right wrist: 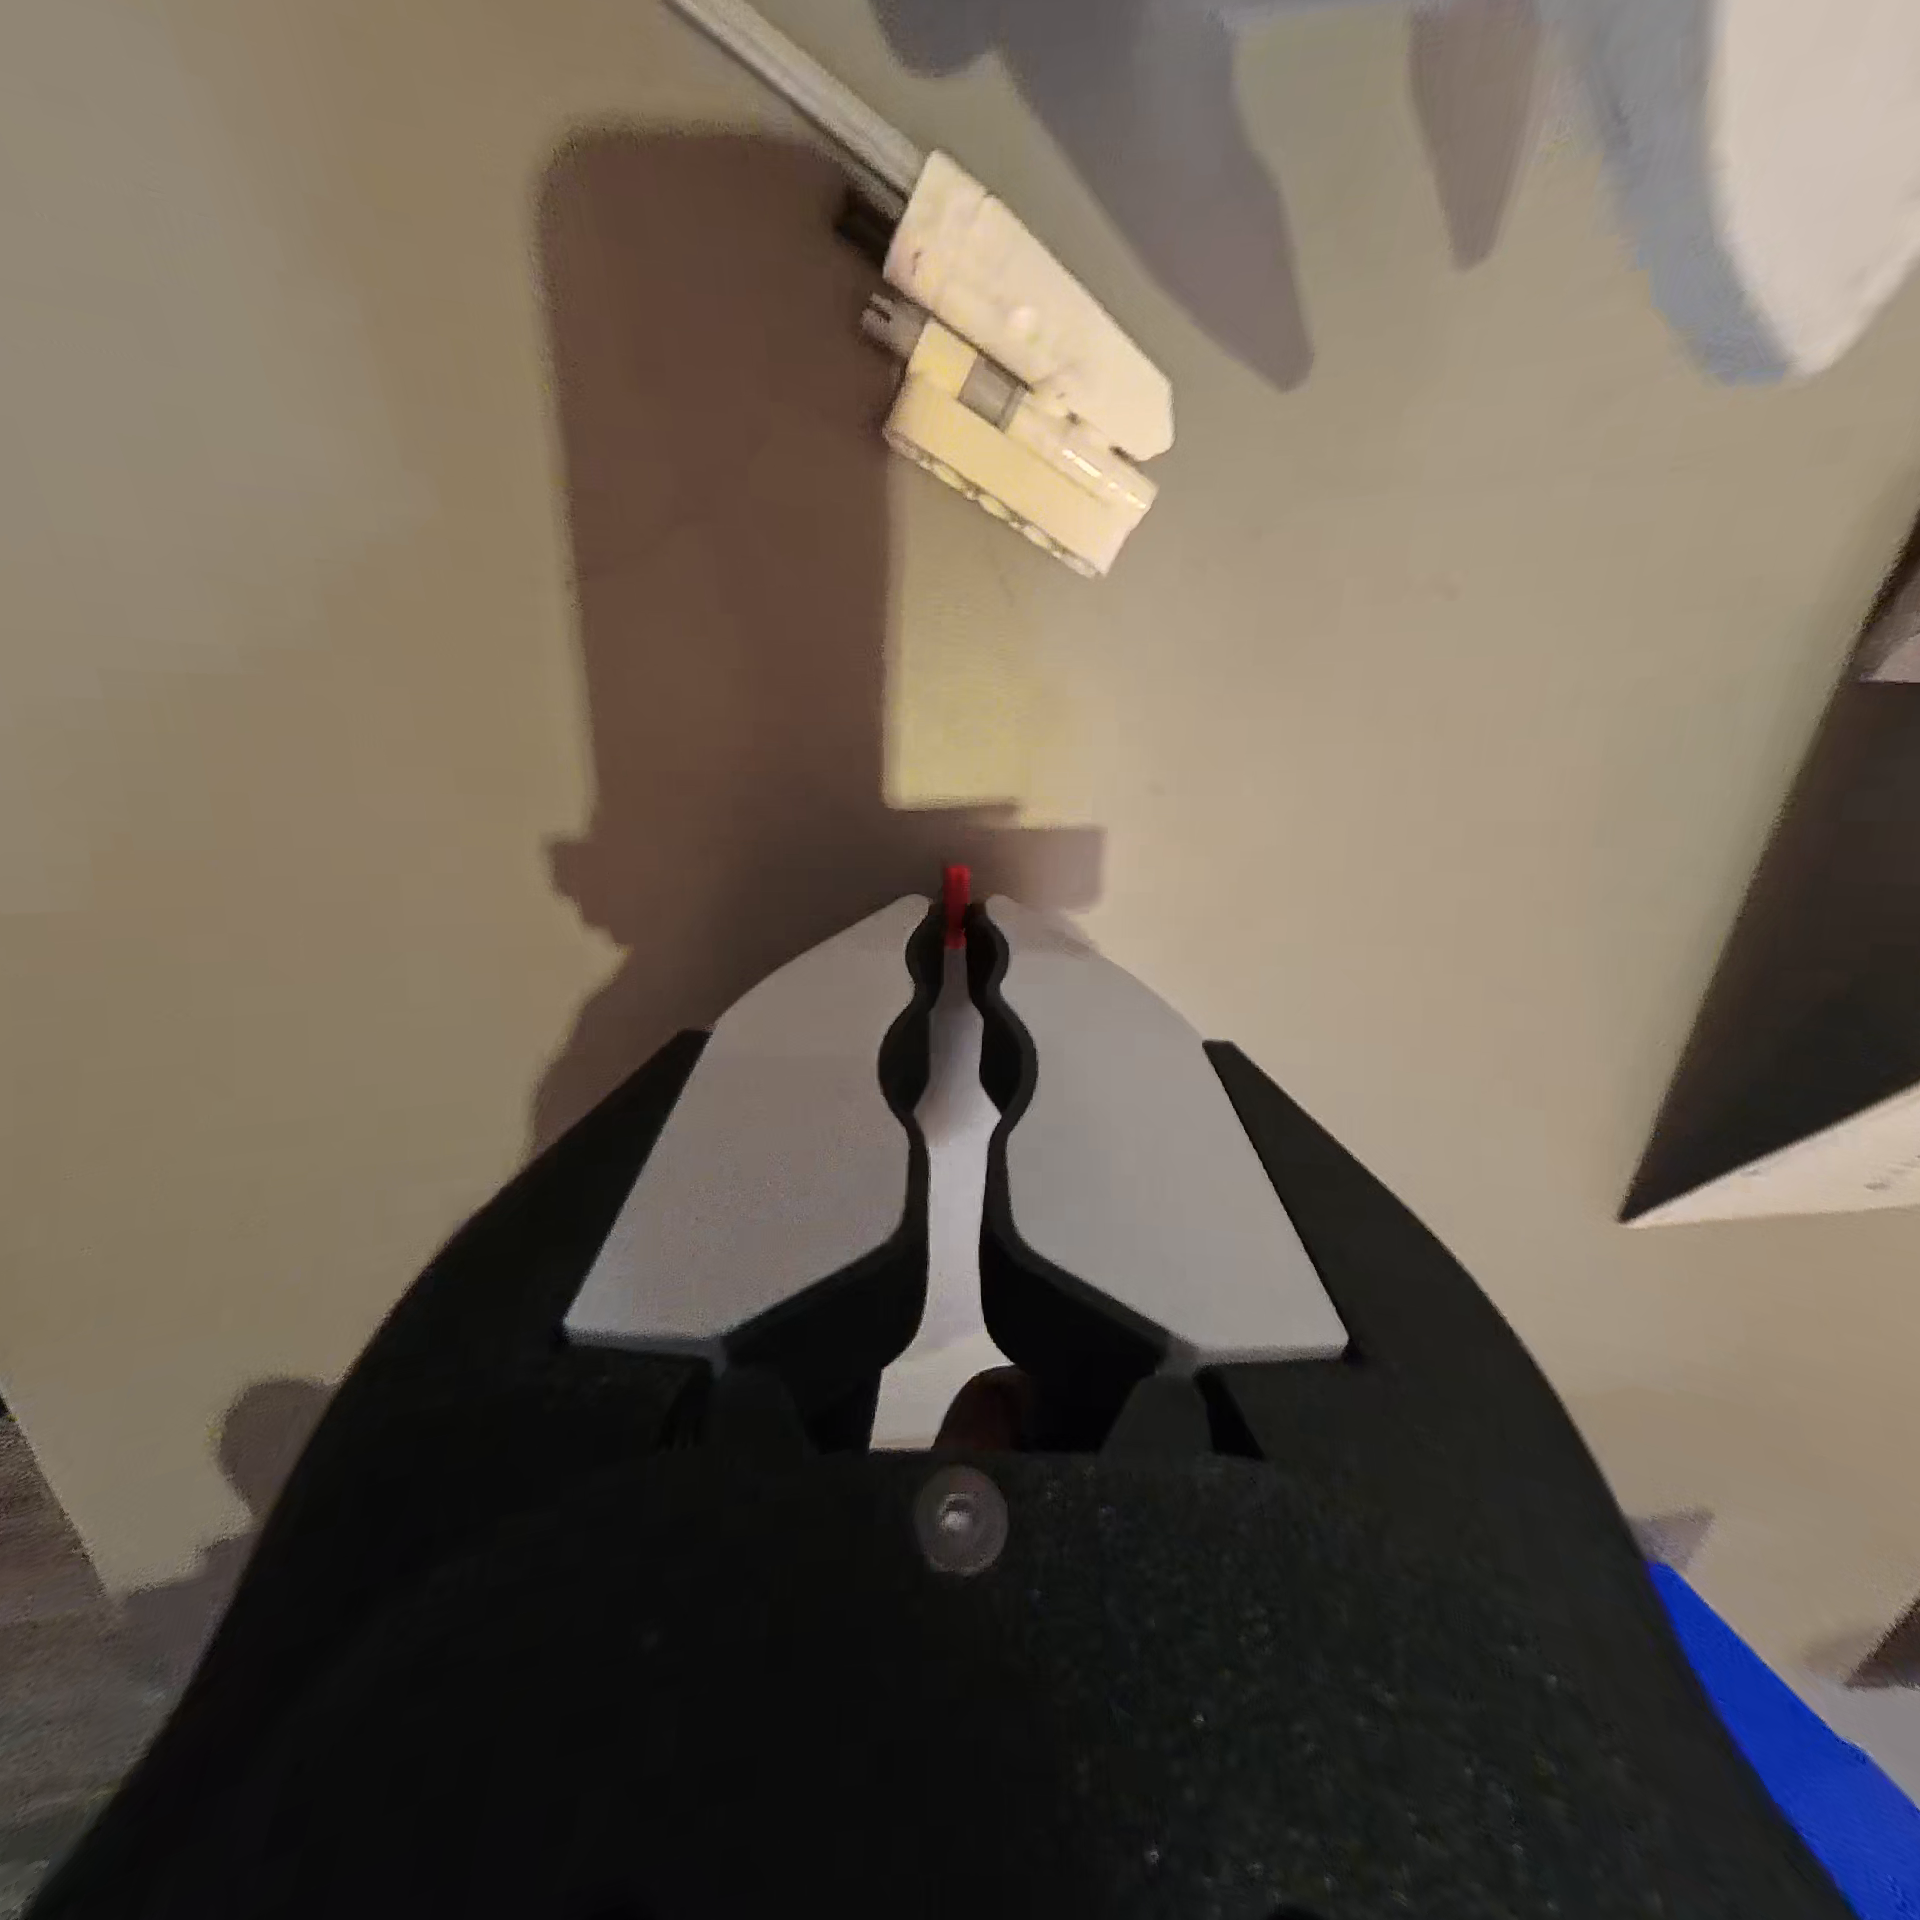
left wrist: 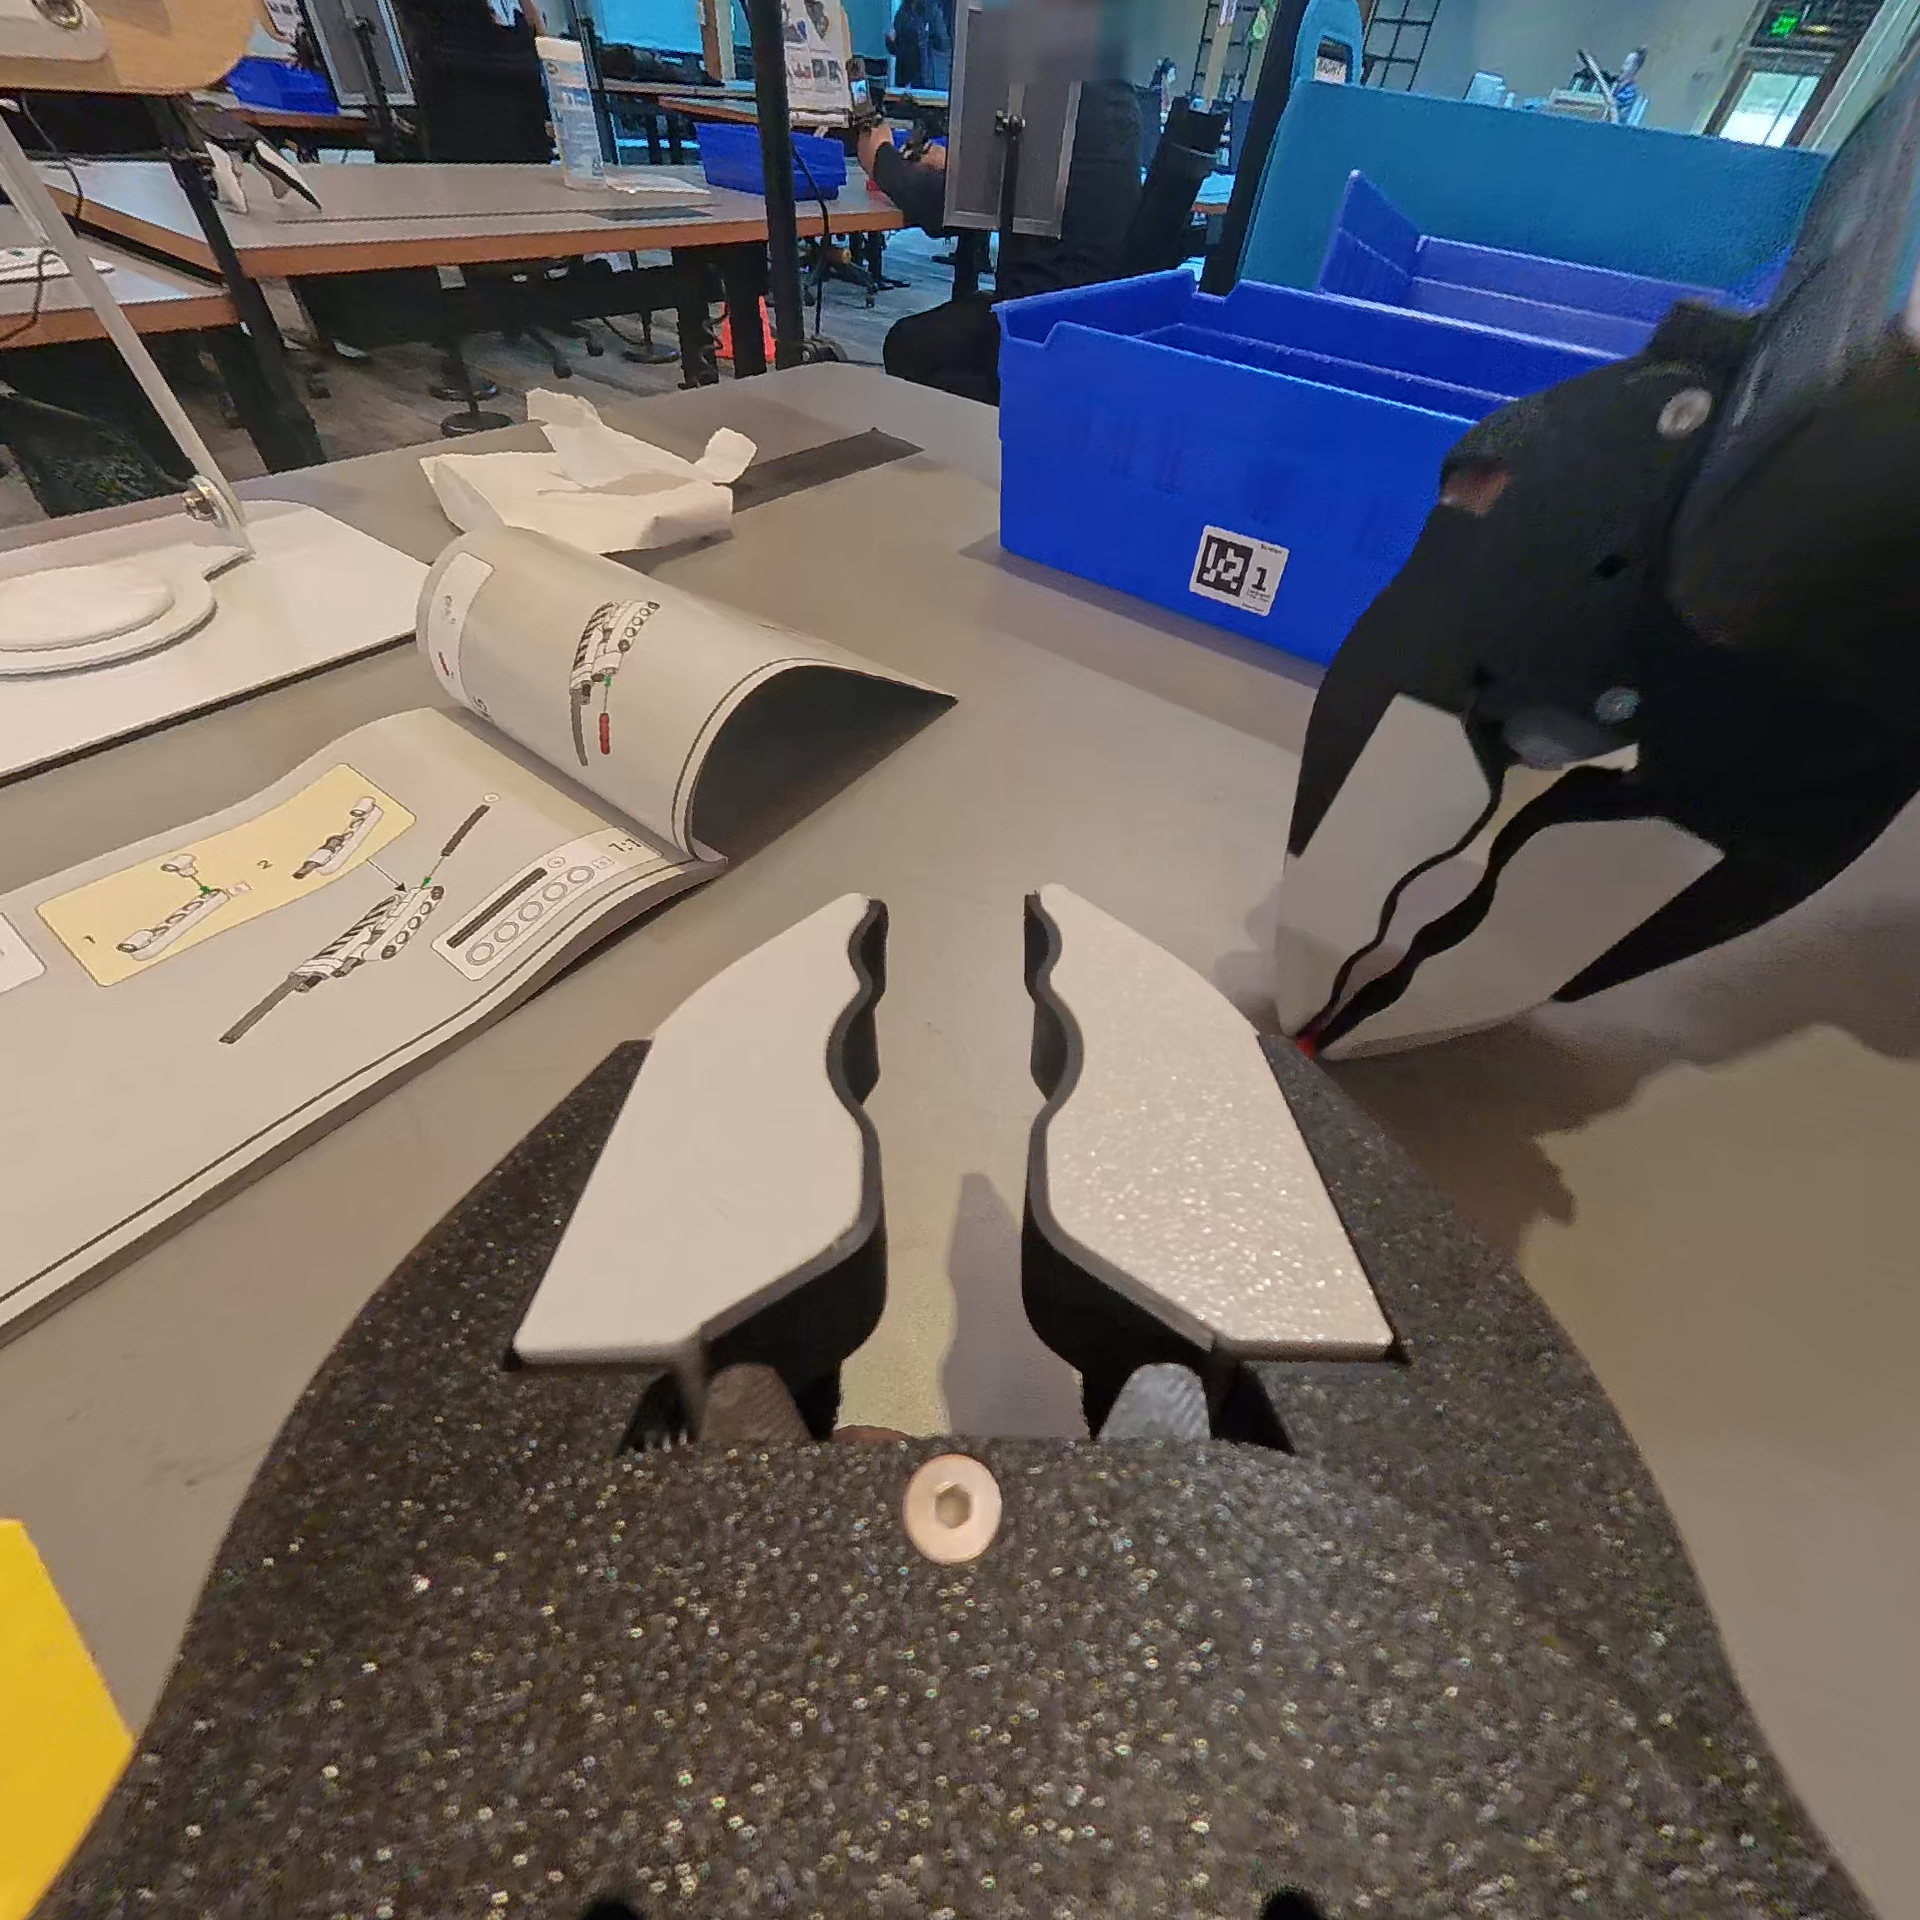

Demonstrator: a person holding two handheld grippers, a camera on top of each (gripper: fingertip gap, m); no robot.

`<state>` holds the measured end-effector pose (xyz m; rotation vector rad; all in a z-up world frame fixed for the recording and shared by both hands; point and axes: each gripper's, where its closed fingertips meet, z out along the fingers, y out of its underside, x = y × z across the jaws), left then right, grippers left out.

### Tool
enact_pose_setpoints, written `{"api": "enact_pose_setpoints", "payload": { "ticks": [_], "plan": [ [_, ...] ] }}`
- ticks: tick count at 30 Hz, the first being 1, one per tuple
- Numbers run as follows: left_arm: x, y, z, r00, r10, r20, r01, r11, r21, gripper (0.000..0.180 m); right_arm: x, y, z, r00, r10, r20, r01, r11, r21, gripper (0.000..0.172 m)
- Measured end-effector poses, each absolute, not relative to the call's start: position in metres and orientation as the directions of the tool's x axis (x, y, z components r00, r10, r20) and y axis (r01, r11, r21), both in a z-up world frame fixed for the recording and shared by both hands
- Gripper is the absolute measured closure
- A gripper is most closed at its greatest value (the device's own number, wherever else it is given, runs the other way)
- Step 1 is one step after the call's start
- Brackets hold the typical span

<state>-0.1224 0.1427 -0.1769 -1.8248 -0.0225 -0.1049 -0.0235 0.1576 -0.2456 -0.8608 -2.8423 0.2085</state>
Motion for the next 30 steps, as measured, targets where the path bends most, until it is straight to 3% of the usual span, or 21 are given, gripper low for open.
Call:
{"api": "enact_pose_setpoints", "payload": {
  "ticks": [1,7,11,17,24,30],
  "plan": [
    [-0.122,0.143,-0.177,0.996,-0.041,0.083,0.07,-0.256,-0.964,0.155,-0.023,0.158,-0.25,-0.818,0.563,0.119,0.54,0.822,-0.179,0.168],
    [-0.123,0.143,-0.177,0.994,-0.04,0.099,0.085,-0.259,-0.962,0.155,-0.025,0.159,-0.25,-0.797,0.585,0.15,0.545,0.804,-0.237,0.167],
    [-0.124,0.143,-0.178,0.993,-0.038,0.107,0.094,-0.264,-0.96,0.155,-0.025,0.165,-0.244,-0.758,0.637,0.143,0.583,0.759,-0.292,0.154],
    [-0.125,0.144,-0.179,0.992,-0.036,0.12,0.106,-0.272,-0.956,0.155,-0.026,0.192,-0.192,-0.656,0.737,0.165,0.635,0.656,-0.408,0.15],
    [-0.125,0.144,-0.18,0.991,-0.039,0.125,0.109,-0.278,-0.954,0.155,-0.013,0.293,-0.105,-0.412,0.866,0.283,0.711,0.5,-0.494,0.15],
    [-0.126,0.145,-0.182,0.991,-0.032,0.133,0.118,-0.293,-0.949,0.155,0.026,0.39,-0.104,-0.175,0.941,0.289,0.812,0.304,-0.498,0.15]
  ]
}}
